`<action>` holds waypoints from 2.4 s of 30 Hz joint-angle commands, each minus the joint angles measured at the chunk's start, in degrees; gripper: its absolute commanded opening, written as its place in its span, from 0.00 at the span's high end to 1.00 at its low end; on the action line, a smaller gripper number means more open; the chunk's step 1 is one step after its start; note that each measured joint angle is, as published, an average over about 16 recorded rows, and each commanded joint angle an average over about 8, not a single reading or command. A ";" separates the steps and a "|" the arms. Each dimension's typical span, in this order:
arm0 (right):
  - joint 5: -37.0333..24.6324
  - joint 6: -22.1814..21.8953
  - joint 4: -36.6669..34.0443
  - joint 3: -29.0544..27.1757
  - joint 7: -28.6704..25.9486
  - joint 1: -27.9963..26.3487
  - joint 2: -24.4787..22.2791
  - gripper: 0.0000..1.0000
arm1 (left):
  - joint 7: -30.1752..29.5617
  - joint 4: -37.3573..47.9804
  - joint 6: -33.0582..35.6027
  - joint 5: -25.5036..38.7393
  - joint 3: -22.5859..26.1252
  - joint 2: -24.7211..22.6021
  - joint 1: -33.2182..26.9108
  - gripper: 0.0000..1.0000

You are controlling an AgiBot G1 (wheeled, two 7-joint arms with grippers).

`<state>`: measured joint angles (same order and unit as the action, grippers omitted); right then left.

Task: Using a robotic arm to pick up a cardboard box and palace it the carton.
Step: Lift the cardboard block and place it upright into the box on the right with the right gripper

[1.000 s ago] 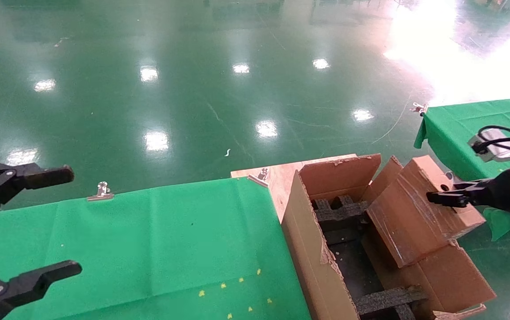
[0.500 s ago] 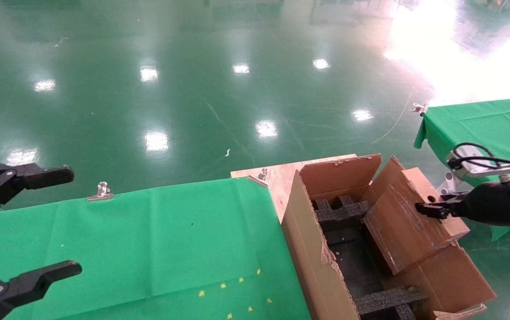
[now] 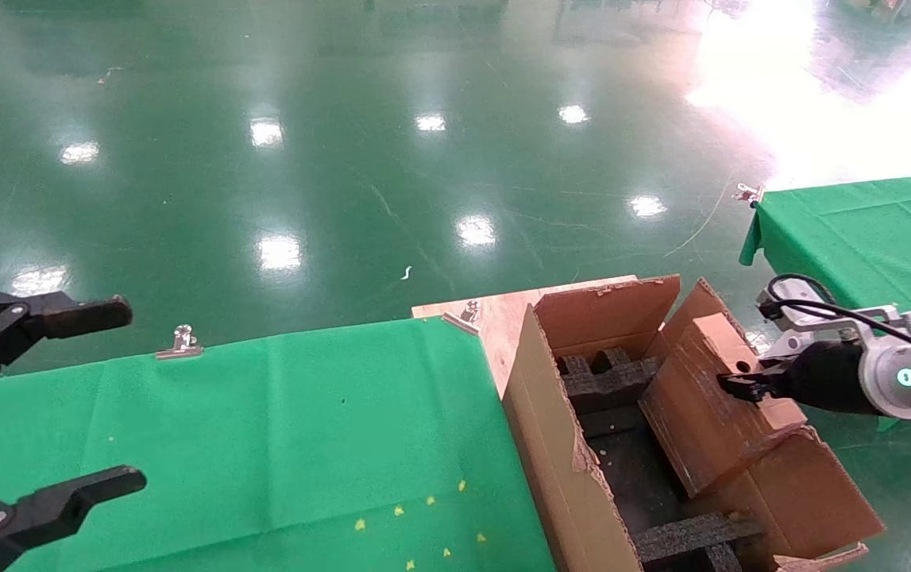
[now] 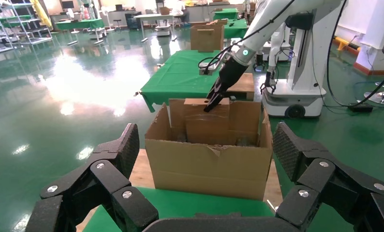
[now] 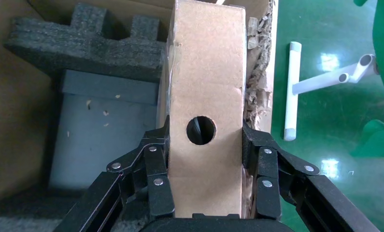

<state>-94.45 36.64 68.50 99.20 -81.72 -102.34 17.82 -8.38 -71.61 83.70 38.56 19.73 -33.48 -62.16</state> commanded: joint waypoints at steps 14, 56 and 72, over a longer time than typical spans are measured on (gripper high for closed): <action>-0.36 -5.40 -5.34 2.00 -3.58 5.94 5.92 1.00 | 0.00 0.00 0.00 0.00 0.01 0.00 0.00 0.00; 9.88 -9.21 -20.97 1.01 7.25 15.21 16.37 0.00 | 0.01 0.01 -0.02 -0.03 0.01 0.01 0.01 0.00; 8.95 -9.19 -20.26 1.07 6.74 14.26 15.89 0.00 | 0.01 0.01 -0.02 -0.03 0.01 0.01 0.01 0.00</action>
<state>-85.62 27.43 48.38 100.27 -75.01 -88.19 33.65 -8.37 -71.60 83.68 38.53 19.75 -33.47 -62.15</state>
